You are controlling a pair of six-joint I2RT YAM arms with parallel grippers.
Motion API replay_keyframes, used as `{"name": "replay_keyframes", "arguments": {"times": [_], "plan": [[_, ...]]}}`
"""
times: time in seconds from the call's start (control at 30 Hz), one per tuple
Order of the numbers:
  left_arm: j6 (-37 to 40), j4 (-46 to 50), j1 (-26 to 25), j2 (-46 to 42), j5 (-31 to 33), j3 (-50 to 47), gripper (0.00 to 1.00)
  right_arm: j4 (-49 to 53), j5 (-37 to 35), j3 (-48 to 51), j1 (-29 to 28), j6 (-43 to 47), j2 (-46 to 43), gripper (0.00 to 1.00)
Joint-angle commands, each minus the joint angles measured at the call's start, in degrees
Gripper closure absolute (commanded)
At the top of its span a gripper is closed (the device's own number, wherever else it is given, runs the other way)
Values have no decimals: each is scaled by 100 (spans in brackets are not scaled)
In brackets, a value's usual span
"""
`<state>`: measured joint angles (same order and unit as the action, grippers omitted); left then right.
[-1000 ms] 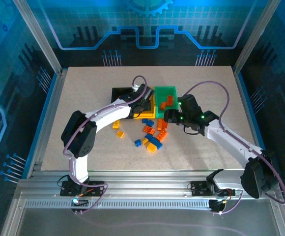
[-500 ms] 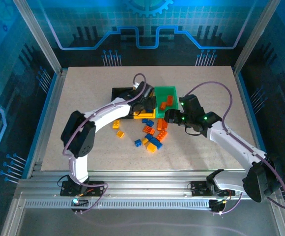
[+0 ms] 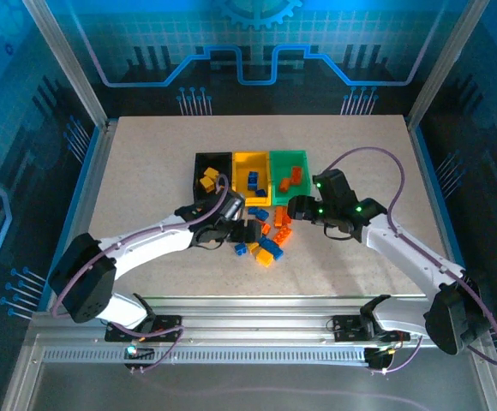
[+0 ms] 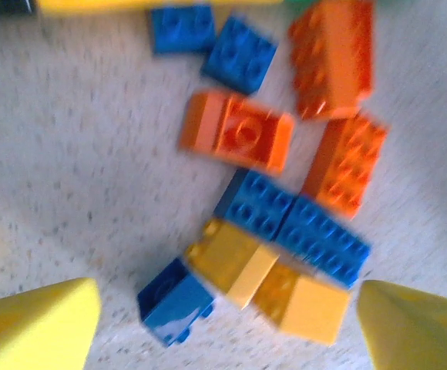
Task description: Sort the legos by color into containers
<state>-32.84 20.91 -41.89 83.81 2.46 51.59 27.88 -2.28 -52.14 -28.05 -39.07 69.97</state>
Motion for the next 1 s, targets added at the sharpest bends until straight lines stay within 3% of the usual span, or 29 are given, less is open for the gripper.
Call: {"name": "replay_keyframes", "arguments": {"times": [0.0,0.33,0.67,0.97], "plan": [[111,-90,-108,53,-296,-246,20,-2,79,28,72,-90,-81,24],[-26,-279,-147,614,-59,-258,29,130,-52,43,74,-92,-212,24],[-73,19,-208,364,273,-526,34,38,-26,99,89,-141,-221,24],[88,-386,-203,952,419,-333,40,69,-51,132,90,-177,-276,24]]}}
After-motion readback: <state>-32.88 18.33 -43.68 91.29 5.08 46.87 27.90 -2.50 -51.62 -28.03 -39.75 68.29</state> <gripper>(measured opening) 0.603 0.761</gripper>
